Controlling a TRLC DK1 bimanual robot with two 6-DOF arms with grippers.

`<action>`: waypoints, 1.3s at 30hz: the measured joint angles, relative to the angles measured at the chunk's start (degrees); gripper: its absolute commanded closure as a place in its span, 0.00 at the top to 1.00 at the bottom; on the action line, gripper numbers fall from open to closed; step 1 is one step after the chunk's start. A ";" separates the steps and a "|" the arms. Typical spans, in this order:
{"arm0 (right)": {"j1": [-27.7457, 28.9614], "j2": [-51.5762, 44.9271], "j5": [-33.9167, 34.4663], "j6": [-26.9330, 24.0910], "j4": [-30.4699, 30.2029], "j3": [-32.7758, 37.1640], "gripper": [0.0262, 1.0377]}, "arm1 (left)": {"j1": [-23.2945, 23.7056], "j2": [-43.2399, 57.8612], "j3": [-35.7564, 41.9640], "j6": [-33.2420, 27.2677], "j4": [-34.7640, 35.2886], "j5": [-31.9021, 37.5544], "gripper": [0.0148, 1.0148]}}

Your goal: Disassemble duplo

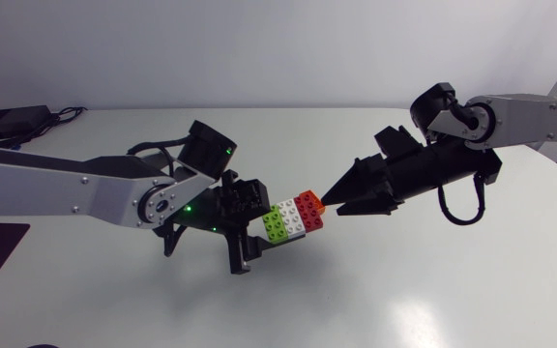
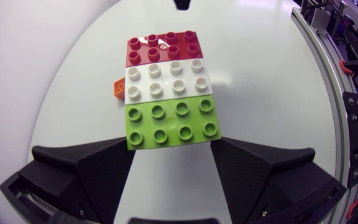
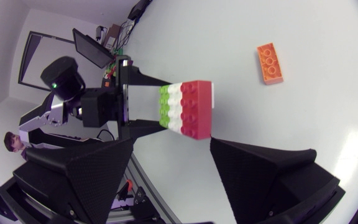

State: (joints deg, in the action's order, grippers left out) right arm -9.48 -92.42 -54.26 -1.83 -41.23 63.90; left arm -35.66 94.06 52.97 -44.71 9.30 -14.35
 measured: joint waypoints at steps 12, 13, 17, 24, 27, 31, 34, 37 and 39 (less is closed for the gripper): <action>1.27 -4.17 -1.07 -0.85 -0.66 0.72 0.59 | -3.85 -4.83 -0.11 2.36 -0.79 1.55 0.48; 1.22 -4.17 -1.27 -0.85 -0.70 0.72 0.52 | -3.85 -4.83 -0.11 2.36 -0.81 1.55 0.48; 0.83 -4.13 -2.58 -0.85 -0.83 0.74 0.36 | -3.93 -4.83 -0.13 2.36 -0.81 1.64 0.48; -0.52 -3.39 -3.26 -1.57 -0.87 0.70 0.21 | -4.81 -4.83 -0.94 2.56 -1.73 3.74 0.48; -0.98 -1.90 -3.34 -2.01 -0.87 0.44 0.18 | -5.46 -4.83 -1.73 2.56 -3.61 5.68 0.48; -1.38 0.83 -3.87 -2.12 -1.64 0.44 0.18 | -6.84 -4.68 -2.99 2.56 -7.02 9.11 0.48; -1.40 2.16 -4.13 -2.12 -1.92 0.44 0.18 | -7.67 -4.02 -3.32 2.49 -8.52 10.36 0.48; -0.09 2.60 -3.15 -2.21 -1.90 0.44 0.18 | -7.41 -3.67 -3.50 2.32 -9.01 10.54 0.48; 1.03 2.62 -0.68 -3.10 -1.77 0.33 0.18 | -5.88 -3.69 -3.69 2.05 -8.92 10.51 0.48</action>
State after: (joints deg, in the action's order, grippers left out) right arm -8.45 -89.80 -54.94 -4.93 -43.00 64.23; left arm -41.54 90.37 49.28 -42.65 0.38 -3.84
